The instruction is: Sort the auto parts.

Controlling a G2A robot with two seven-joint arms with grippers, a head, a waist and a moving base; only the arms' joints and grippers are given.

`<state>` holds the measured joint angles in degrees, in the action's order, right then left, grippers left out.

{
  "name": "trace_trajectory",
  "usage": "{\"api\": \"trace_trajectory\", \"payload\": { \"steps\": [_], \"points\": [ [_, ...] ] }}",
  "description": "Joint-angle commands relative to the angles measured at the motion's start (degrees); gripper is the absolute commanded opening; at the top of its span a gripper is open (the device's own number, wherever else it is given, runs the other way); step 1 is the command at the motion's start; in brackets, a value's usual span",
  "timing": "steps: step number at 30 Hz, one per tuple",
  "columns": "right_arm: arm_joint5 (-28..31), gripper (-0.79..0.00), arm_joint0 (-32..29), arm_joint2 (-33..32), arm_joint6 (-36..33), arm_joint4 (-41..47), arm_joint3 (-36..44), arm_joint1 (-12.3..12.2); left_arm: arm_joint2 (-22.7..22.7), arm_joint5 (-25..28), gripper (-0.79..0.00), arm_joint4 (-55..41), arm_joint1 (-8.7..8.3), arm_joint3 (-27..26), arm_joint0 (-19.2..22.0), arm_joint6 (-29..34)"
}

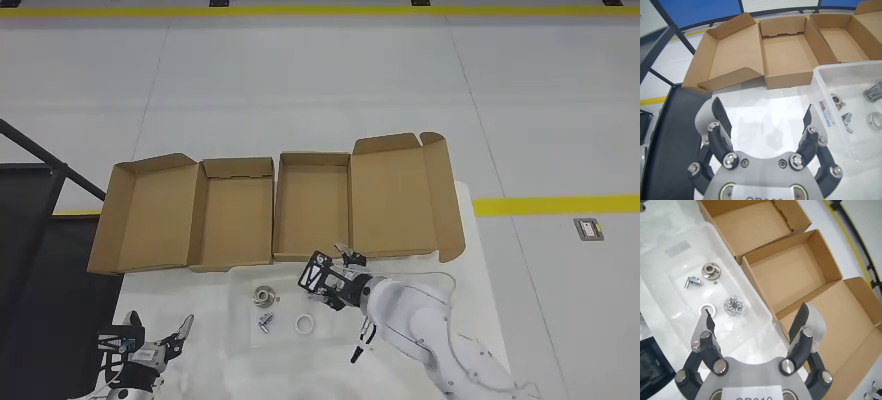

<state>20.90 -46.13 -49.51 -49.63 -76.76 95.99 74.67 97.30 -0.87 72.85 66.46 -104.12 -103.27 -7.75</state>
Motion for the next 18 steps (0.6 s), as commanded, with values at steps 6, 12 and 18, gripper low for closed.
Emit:
{"api": "trace_trajectory", "payload": {
  "steps": [6, 12, 18],
  "points": [
    [1.95, 0.0, 4.02, 2.64, -3.57, 2.99, -4.62, 0.97, 0.0, 0.0, 0.0, 0.0, 0.0, 0.0, 0.0, 0.0],
    [1.86, 0.0, 3.83, 2.61, -3.15, 3.11, -4.61, 0.97, 0.0, 0.0, 0.0, 0.0, 0.0, 0.0, 0.0, 0.0],
    [3.32, 0.0, 4.8, 4.13, -1.49, 6.0, -8.1, 1.81, 0.0, 0.0, 0.0, 0.0, 0.0, 0.0, 0.0, 0.0]
  ]
}}
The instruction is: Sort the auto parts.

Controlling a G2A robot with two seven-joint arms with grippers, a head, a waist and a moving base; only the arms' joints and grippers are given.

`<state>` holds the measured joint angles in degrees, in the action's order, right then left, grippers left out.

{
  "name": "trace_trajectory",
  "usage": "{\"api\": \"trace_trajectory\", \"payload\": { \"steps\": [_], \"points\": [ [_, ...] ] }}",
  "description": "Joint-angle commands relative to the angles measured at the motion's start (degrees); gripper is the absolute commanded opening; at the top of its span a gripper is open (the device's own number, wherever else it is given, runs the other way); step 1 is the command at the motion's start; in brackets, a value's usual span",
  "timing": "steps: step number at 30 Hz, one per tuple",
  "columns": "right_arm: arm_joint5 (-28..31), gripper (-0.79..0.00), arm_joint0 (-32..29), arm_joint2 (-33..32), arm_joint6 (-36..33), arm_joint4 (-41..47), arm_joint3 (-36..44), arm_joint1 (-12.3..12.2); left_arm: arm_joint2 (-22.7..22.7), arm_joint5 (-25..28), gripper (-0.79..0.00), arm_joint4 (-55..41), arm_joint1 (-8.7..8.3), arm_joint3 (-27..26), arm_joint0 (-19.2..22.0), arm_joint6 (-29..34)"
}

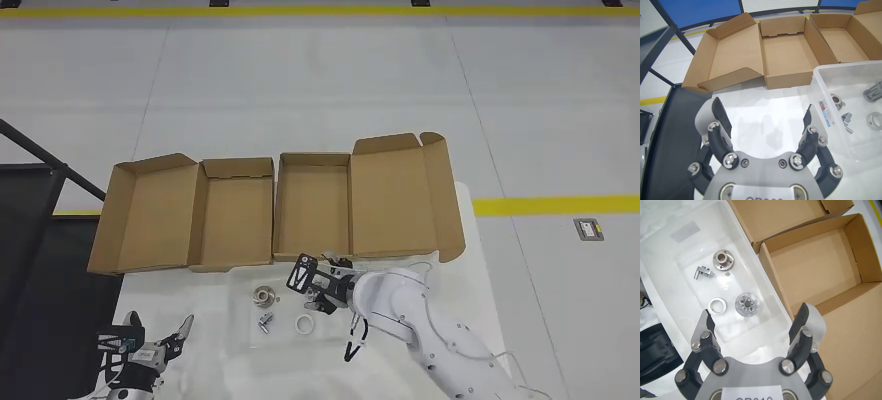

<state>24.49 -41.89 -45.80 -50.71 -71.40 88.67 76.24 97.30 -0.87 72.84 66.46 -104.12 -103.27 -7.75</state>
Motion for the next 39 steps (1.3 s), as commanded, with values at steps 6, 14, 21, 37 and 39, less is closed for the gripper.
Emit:
{"api": "trace_trajectory", "payload": {
  "steps": [6, 14, 21, 37, 39],
  "points": [
    [-0.75, 0.0, 5.09, 4.69, -3.86, 4.53, -7.4, 2.51, 0.0, 0.0, 0.0, 0.0, 0.0, 0.0, 0.0, 0.0],
    [-0.69, 0.0, 7.92, 7.88, -5.21, 5.72, -12.19, 4.4, 0.0, 0.0, 0.0, 0.0, 0.0, 0.0, 0.0, 0.0],
    [-1.61, 0.0, 8.97, 9.91, -6.13, 5.21, -15.37, 5.71, 0.0, 0.0, 0.0, 0.0, 0.0, 0.0, 0.0, 0.0],
    [-1.58, -0.554, 13.01, 12.71, -1.7, 6.23, -28.81, 9.3, 0.0, 0.0, 0.0, 0.0, 0.0, 0.0, 0.0, 0.0],
    [-2.06, -0.739, 13.12, 12.83, -1.55, 5.9, -29.17, 9.58, 0.0, 0.0, 0.0, 0.0, 0.0, 0.0, 0.0, 0.0]
  ]
}}
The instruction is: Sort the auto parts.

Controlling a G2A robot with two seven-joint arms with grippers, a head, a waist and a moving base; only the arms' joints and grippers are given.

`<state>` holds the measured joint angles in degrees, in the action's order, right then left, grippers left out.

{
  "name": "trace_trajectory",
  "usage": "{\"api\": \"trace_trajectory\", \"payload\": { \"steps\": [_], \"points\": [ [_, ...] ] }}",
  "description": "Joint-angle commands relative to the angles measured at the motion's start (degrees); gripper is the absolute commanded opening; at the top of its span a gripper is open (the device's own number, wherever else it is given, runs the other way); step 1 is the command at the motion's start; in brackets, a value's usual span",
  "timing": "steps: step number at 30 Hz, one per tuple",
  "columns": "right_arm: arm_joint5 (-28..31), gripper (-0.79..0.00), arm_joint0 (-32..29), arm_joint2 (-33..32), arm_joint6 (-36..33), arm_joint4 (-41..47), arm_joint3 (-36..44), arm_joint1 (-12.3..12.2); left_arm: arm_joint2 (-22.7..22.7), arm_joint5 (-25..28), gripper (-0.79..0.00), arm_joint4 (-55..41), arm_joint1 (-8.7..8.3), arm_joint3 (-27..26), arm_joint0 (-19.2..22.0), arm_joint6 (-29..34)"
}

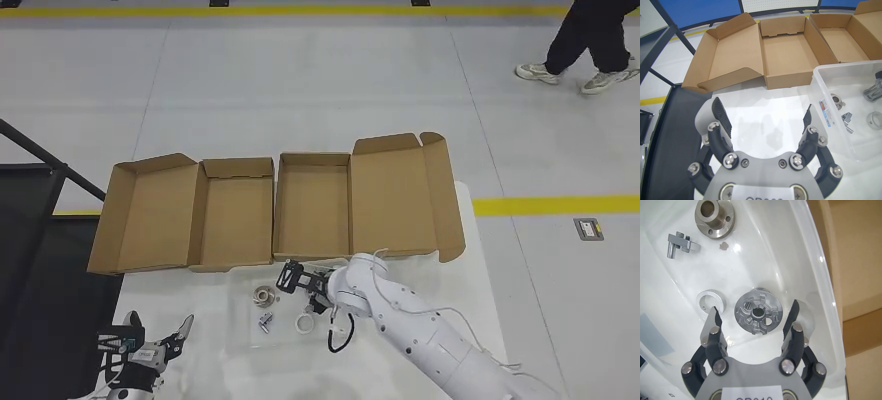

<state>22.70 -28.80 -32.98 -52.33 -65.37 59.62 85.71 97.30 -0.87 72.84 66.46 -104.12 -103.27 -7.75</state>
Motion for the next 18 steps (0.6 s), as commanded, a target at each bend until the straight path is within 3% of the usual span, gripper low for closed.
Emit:
{"api": "trace_trajectory", "payload": {
  "steps": [1, 8, 18],
  "points": [
    [-0.51, -0.785, 0.01, -0.01, 0.18, -0.28, -0.13, 0.19, 0.0, 0.0, 0.0, 0.0, 0.0, 0.0, 0.0, 0.0],
    [0.86, -0.785, -0.81, -1.27, 2.98, -1.86, 3.24, -0.06, 0.0, 0.0, 0.0, 0.0, 0.0, 0.0, 0.0, 0.0],
    [1.39, -0.785, -5.21, -11.16, 10.64, -9.24, 23.24, -3.72, 0.0, 0.0, 0.0, 0.0, 0.0, 0.0, 0.0, 0.0]
  ]
}}
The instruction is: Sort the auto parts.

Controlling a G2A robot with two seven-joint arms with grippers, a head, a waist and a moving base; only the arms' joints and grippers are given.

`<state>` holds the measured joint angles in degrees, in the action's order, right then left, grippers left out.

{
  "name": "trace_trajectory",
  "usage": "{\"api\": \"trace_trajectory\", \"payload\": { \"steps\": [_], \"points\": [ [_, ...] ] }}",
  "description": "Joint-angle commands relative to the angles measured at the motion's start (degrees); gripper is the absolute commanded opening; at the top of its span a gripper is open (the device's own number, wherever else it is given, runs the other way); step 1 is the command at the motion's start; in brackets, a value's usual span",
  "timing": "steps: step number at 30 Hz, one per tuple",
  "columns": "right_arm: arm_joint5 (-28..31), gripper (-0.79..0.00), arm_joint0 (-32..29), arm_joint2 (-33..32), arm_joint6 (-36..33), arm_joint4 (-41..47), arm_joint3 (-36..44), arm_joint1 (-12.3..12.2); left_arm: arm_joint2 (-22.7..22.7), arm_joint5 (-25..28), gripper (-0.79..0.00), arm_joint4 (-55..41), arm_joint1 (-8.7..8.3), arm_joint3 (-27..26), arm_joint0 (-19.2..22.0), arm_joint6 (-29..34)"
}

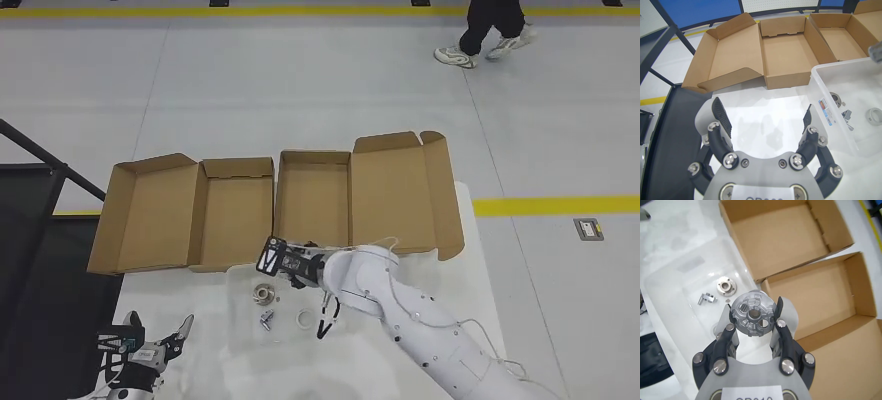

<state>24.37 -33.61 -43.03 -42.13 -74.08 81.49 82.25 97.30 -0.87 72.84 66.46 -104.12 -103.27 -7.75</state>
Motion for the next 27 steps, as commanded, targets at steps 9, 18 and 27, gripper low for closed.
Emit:
{"api": "trace_trajectory", "payload": {
  "steps": [9, 18, 27],
  "points": [
    [-0.62, -0.785, -1.2, -4.16, 2.89, -0.27, 2.83, -0.76, 0.0, 0.0, 0.0, 0.0, 0.0, 0.0, 0.0, 0.0],
    [-3.77, -0.785, -2.08, -5.38, 4.83, 1.44, 1.26, -0.62, 0.0, 0.0, 0.0, 0.0, 0.0, 0.0, 0.0, 0.0],
    [-17.01, -0.785, 13.04, 0.99, 12.96, 11.52, -25.2, 6.46, 0.0, 0.0, 0.0, 0.0, 0.0, 0.0, 0.0, 0.0]
  ]
}}
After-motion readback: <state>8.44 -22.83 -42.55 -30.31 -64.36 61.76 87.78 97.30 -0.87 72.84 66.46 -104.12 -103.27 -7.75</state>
